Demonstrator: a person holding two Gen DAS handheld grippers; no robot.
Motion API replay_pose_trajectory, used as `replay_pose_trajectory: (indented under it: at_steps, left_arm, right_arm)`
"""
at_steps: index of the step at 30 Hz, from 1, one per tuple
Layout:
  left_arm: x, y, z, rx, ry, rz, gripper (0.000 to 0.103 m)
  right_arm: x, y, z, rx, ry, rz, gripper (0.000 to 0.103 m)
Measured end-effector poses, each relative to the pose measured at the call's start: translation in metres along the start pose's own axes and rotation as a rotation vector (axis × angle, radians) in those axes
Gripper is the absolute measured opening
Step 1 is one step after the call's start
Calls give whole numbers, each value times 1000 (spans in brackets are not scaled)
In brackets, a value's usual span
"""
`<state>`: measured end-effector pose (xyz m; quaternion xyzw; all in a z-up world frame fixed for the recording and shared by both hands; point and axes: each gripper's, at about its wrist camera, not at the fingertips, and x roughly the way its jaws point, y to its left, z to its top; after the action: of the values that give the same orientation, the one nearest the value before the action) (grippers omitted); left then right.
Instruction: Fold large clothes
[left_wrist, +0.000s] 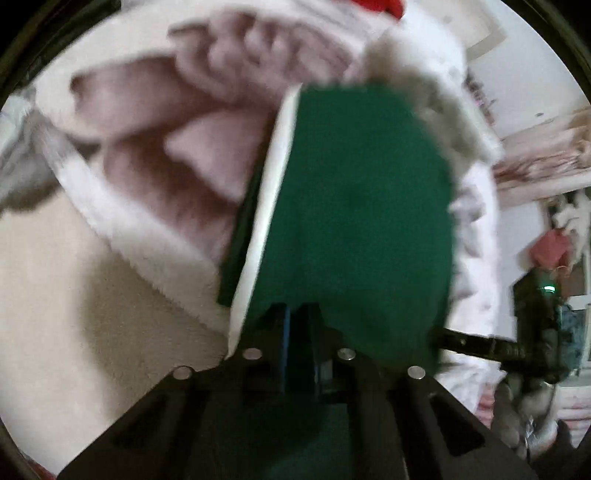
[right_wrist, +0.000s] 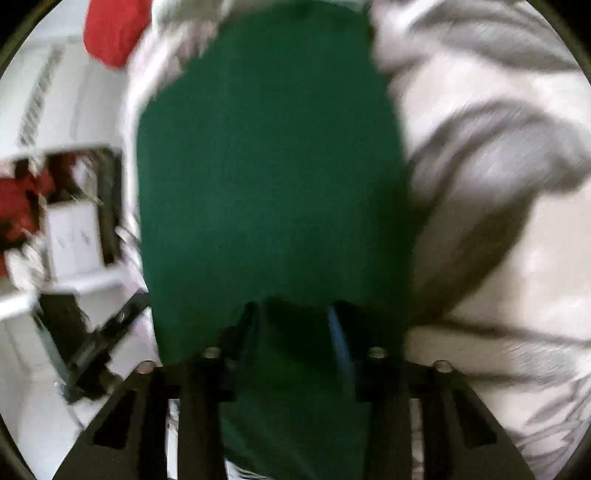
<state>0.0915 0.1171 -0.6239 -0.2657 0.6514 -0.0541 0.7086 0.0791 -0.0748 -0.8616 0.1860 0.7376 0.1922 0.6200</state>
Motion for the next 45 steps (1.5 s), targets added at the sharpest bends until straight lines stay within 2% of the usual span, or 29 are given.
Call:
replay_pose_trajectory:
  at_steps: [2, 4, 6, 10, 12, 13, 14, 15, 17, 19, 22, 25, 26, 27, 28, 30, 31, 32, 33, 34, 35, 38, 39, 40, 42, 45]
  left_arm:
    - [13, 14, 6, -36, 8, -22, 4]
    - [17, 26, 13, -60, -1, -76, 4]
    - [19, 28, 15, -35, -11, -97, 4]
    - [11, 34, 17, -69, -15, -157, 4]
    - [-8, 29, 14, -81, 9, -145, 4]
    - [-23, 23, 9, -52, 6, -145, 5]
    - [-39, 17, 1, -16, -2, -136, 16]
    - [-52, 13, -8, 14, -11, -128, 39]
    - [-77, 9, -33, 59, -22, -139, 66]
    - [-93, 13, -60, 56, 2, -134, 66]
    - [-104, 24, -115, 23, 65, -105, 66]
    - [-99, 36, -173, -27, 147, -57, 66]
    - [-96, 39, -189, -48, 175, -49, 66]
    - [-90, 42, -206, -46, 148, -45, 66]
    - [-82, 45, -226, -58, 171, -22, 66]
    - [-81, 42, -248, -47, 153, 3, 59]
    - [-82, 40, -258, -39, 122, 16, 48]
    - [-85, 38, -263, -31, 93, 31, 15]
    - [-87, 38, -265, -34, 81, 16, 12]
    - [-94, 40, -265, -59, 66, -10, 11]
    - [-102, 42, -262, -72, 48, -25, 10]
    - [-115, 55, -258, -66, 24, -12, 10]
    - [-111, 62, -256, -65, 31, -11, 10]
    - [-97, 72, -254, -72, 71, -21, 10]
    - [-79, 82, -255, -86, 91, -24, 12]
    - [-75, 83, -251, -95, 126, -51, 22]
  right_arm:
    - [28, 20, -1, -50, -7, -120, 39]
    - [41, 26, 5, -38, -10, -183, 39]
    - [49, 34, 15, -32, 4, -237, 40]
    - [52, 30, 29, 45, 26, -249, 40]
    - [40, 33, 27, 37, 21, -241, 41]
    - [31, 33, 24, 30, 14, -227, 45]
    - [19, 31, 13, 29, 4, -188, 53]
    - [9, 28, 1, 41, 3, -146, 55]
    - [-12, 11, -35, 100, -1, -38, 56]
    - [-25, -7, -84, 153, -1, 24, 61]
    - [-24, -26, -151, 203, 23, 37, 61]
    - [4, -55, -242, 292, 107, 20, 61]
    - [15, -63, -259, 318, 134, 26, 61]
    - [24, -70, -275, 344, 159, 36, 61]
    - [38, -77, -294, 370, 182, 50, 61]
    - [63, -86, -323, 399, 231, 91, 61]
    - [73, -87, -332, 396, 239, 112, 61]
    - [79, -87, -339, 392, 234, 122, 48]
    - [87, -73, -341, 387, 213, 126, 32]
    - [91, -64, -343, 374, 193, 108, 18]
    - [91, -58, -344, 361, 178, 83, 14]
    - [85, -36, -349, 317, 144, 80, 10]
    - [80, -30, -351, 289, 133, 78, 10]
    - [85, -19, -356, 264, 129, 73, 9]
    - [100, -14, -355, 230, 150, 33, 9]
    - [122, -23, -345, 251, 210, 62, 14]
